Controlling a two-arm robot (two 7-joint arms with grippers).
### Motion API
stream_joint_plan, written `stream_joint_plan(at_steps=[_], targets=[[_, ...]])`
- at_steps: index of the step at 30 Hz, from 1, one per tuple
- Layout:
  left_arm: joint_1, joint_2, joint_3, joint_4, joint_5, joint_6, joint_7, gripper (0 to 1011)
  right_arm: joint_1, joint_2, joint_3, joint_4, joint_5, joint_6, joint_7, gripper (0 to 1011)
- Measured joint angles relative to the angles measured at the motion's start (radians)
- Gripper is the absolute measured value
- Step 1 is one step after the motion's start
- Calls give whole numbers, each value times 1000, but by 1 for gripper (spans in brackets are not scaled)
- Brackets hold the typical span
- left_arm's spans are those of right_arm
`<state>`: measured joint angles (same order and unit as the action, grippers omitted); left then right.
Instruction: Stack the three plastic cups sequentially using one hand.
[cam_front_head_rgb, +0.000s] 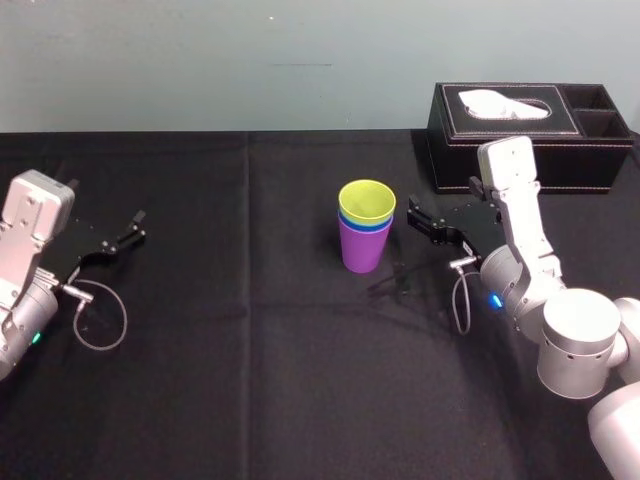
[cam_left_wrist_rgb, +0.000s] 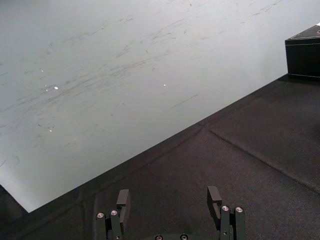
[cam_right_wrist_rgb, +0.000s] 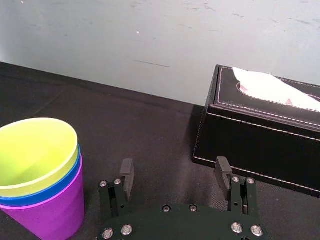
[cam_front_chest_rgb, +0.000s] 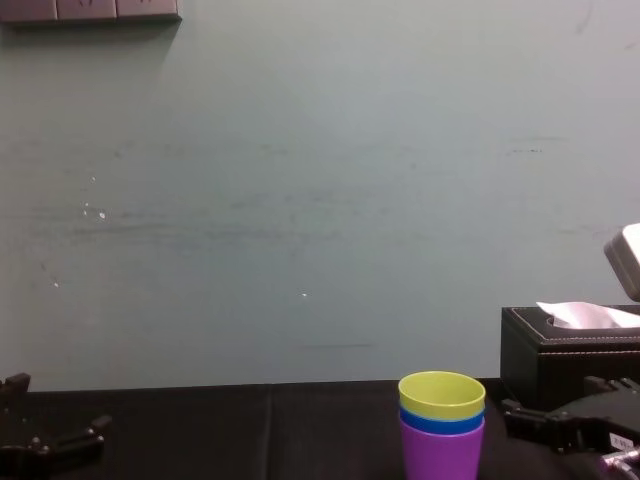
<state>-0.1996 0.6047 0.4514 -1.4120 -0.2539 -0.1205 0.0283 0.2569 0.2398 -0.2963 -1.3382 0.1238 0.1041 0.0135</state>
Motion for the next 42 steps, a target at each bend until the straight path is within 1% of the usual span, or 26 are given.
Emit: stream_joint_plan(at_steps=[42], targets=[[0, 0, 0, 0, 0, 0, 0, 1011, 0, 0, 0, 0, 0, 0, 0, 1003]])
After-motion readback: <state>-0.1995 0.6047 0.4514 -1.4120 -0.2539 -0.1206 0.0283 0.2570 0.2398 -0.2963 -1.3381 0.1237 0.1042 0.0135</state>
